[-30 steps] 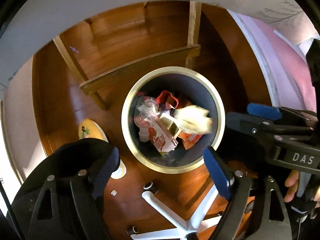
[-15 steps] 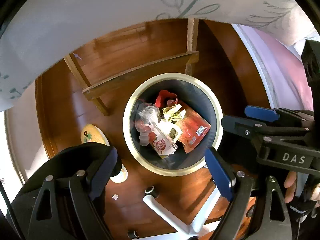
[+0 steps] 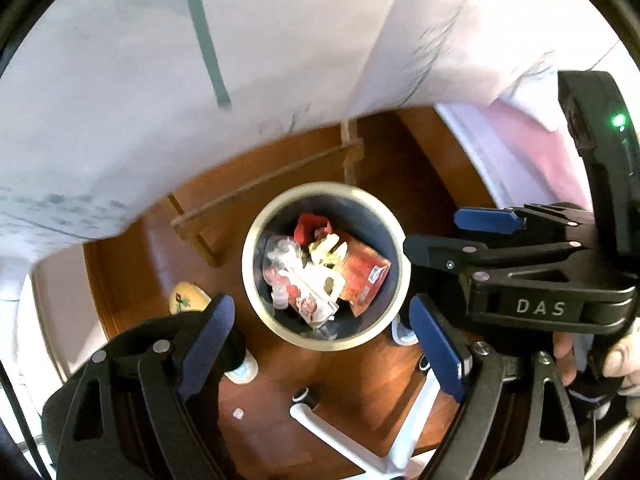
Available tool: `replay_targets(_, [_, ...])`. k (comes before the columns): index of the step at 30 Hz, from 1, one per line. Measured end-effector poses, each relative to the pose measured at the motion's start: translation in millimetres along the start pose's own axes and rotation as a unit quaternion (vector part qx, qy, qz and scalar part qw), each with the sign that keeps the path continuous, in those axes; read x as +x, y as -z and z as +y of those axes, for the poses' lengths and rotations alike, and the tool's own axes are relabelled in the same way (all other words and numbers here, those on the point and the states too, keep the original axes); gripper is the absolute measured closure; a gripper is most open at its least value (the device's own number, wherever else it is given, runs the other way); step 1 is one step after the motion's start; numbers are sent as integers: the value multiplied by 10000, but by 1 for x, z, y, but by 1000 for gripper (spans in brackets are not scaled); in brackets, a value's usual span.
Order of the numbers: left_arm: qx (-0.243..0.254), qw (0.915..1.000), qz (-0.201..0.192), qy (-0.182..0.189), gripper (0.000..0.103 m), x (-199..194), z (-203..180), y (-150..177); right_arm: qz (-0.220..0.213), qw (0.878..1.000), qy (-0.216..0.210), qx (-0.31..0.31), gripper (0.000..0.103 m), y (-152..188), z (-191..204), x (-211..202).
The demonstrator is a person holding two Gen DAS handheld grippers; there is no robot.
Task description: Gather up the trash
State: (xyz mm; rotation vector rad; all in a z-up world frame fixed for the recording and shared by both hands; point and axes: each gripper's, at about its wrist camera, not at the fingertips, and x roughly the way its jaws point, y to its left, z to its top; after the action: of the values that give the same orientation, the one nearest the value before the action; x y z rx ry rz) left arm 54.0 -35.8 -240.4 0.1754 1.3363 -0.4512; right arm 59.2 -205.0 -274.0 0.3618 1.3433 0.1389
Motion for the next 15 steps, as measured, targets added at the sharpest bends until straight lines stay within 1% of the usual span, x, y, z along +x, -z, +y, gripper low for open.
replay_targets(5, [156, 9974, -689, -149, 15, -66, -8, -5, -556, 9971, 117, -515, 33, 6, 20, -49])
replay_targets(9, [277, 9910, -1234, -438, 15, -123, -16, -13, -1209, 9889, 78, -855, 33, 0, 38, -105])
replay_targets(12, [334, 9852, -1548, -654, 15, -158, -22, -19, -1691, 9804, -101, -1010, 33, -9, 53, -150])
replay_targets(15, [262, 9795, -1828, -808, 15, -190, -26, -24, -1971, 9740, -131, -1107, 33, -18, 64, -183])
